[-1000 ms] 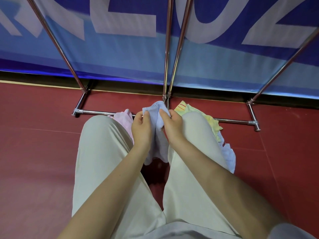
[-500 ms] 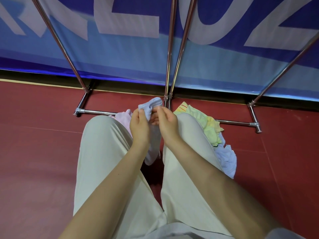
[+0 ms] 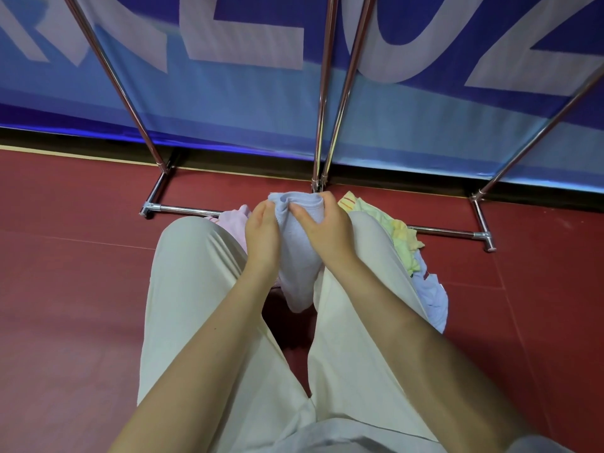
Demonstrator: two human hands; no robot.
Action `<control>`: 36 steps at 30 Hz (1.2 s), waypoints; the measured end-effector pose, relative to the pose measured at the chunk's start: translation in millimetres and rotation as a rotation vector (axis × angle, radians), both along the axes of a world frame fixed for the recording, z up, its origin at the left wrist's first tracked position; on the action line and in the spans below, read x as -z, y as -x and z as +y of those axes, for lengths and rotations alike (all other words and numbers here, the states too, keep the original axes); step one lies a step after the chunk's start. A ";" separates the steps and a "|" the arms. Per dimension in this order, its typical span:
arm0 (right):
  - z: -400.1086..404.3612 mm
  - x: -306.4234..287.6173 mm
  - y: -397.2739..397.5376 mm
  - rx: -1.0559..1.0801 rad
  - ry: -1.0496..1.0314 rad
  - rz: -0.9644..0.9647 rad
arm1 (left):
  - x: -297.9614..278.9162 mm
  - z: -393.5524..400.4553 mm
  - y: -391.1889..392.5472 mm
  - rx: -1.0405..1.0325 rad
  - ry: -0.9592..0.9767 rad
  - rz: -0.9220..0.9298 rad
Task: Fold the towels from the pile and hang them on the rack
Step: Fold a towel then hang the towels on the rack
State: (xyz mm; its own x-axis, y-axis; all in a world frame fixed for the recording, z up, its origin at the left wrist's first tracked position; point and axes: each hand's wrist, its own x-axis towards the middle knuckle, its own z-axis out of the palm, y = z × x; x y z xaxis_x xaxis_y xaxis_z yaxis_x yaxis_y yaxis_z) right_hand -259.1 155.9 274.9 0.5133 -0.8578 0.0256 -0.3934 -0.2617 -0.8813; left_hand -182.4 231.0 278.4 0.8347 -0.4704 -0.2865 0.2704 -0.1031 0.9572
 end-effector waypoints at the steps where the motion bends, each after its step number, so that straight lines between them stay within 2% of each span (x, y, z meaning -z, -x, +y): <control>1: -0.5 0.9 0.2 0.020 0.000 -0.006 | -1.0 -0.9 1.6 0.002 -0.015 0.002; 4: -3.5 1.8 0.5 0.059 -0.018 -0.026 | -11.0 -3.2 9.3 0.027 0.037 0.150; 5: -4.9 1.8 0.7 0.062 -0.027 -0.033 | -13.2 -2.3 12.1 0.058 0.038 0.128; 7: -6.8 0.5 1.7 0.064 -0.059 -0.063 | -12.1 0.0 17.9 0.149 -0.007 -0.117; 9: -7.3 0.3 2.6 0.049 -0.103 -0.102 | -9.2 3.0 18.6 0.164 -0.049 -0.259; 12: -6.1 1.5 4.0 0.024 -0.147 -0.125 | -8.5 5.5 16.1 0.164 -0.041 -0.310; 15: -8.9 3.8 7.1 0.062 -0.222 -0.165 | -10.8 8.8 17.9 0.274 -0.022 -0.352; 18: -15.2 6.0 12.6 0.088 -0.269 -0.203 | -6.4 9.2 21.1 0.361 -0.086 -0.388; 21: -14.4 6.3 18.1 0.052 -0.269 -0.198 | -2.7 6.3 22.8 0.330 -0.112 -0.342; 26: -10.2 9.4 26.3 -0.104 -0.273 -0.217 | -4.4 4.8 16.5 0.180 -0.035 -0.184; 30: -9.4 20.6 33.4 -0.268 -0.266 -0.083 | -4.8 9.6 2.8 0.137 0.047 -0.121; 33: -7.0 30.0 31.4 -0.340 -0.153 0.146 | -5.7 14.3 -4.9 0.140 0.050 -0.166; 36: -5.5 42.5 24.9 -0.393 -0.136 0.276 | -8.3 17.7 -7.9 0.175 0.063 -0.198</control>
